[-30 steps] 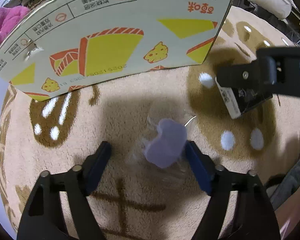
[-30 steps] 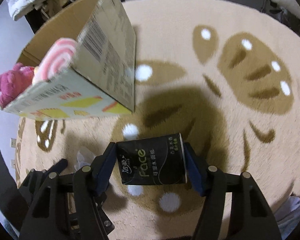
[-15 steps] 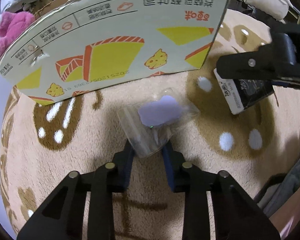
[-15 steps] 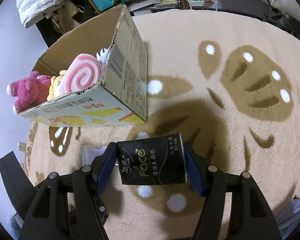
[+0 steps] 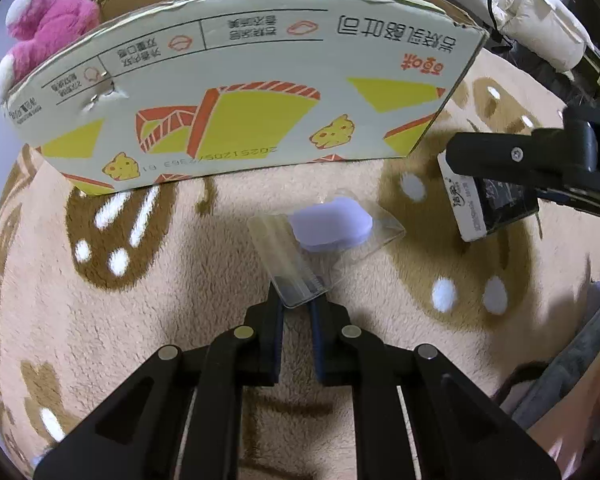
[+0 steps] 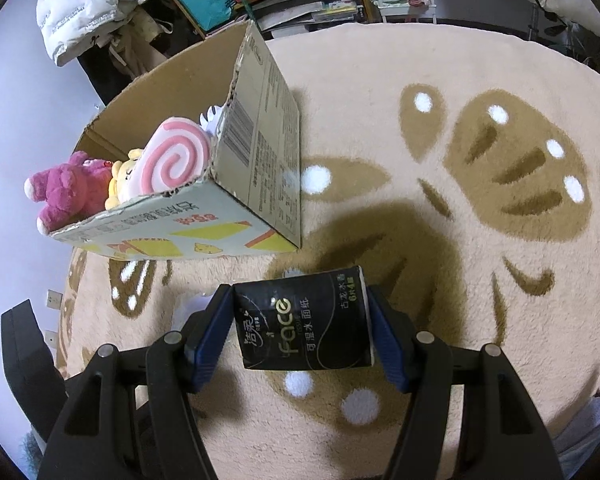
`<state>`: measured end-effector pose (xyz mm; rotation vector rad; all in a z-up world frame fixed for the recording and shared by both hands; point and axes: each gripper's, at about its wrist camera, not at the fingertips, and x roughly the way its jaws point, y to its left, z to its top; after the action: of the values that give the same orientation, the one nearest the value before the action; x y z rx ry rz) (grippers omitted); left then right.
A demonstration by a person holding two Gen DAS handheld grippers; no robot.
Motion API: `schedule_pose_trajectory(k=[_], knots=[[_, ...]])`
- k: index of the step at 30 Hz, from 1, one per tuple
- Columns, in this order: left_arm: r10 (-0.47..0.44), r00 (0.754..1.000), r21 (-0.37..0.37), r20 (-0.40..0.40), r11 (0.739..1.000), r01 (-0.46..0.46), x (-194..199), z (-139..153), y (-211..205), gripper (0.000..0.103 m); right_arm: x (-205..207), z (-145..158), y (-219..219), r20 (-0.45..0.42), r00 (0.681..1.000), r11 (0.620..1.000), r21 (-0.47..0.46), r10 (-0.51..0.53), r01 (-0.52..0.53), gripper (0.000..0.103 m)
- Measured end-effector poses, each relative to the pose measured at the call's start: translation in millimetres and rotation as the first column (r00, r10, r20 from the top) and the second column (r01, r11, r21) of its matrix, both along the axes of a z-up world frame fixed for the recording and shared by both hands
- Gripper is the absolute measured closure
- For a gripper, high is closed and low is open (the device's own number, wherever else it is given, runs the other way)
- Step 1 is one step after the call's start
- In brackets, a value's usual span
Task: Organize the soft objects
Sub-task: 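Lift the bag and tissue pack and carry them toward the box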
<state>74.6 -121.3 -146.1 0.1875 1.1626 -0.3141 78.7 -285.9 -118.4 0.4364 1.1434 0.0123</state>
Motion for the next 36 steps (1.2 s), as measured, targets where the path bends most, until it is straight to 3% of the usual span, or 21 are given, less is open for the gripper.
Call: schedule_pose_trajectory(k=[7, 11, 16, 29, 34, 36], knots=[[0.009, 0.999, -0.034, 0.04, 0.999, -0.008, 1.4, 8.2, 6.5, 0.103, -0.8, 3.0, 2.0, 0.016, 1.0, 1.0, -0.004, 0.004, -0.004, 0.034], [0.02, 0.998, -0.077, 0.061, 0.997, -0.015, 3.0, 23.2, 16.8, 0.103, -2.5, 10.4, 5.0, 0.048, 0.999, 1.0, -0.009, 0.021, -0.021, 0.034], [0.016, 0.999, -0.067, 0.048, 0.998, -0.013, 5.6, 22.4, 18.4, 0.102, -0.5, 9.4, 6.1, 0.042, 0.999, 0.999, -0.012, 0.031, -0.031, 0.034], [-0.059, 0.993, 0.084, 0.098, 0.995, 0.051, 8.7, 2.2, -12.1, 0.08, 1.0, 3.4, -1.2, 0.011, 1.0, 1.0, 0.011, -0.001, 0.001, 0.034], [-0.154, 0.974, 0.175, 0.165, 0.977, 0.125, 3.9, 5.0, -31.2, 0.048, 2.0, 1.1, -4.8, -0.004, 1.0, 0.999, 0.03, -0.015, 0.015, 0.034], [-0.186, 0.965, 0.209, 0.185, 0.967, 0.146, -0.3, 4.7, -37.5, 0.045, 1.9, 0.7, -6.3, -0.008, 1.0, 0.999, 0.034, -0.019, 0.019, 0.034]])
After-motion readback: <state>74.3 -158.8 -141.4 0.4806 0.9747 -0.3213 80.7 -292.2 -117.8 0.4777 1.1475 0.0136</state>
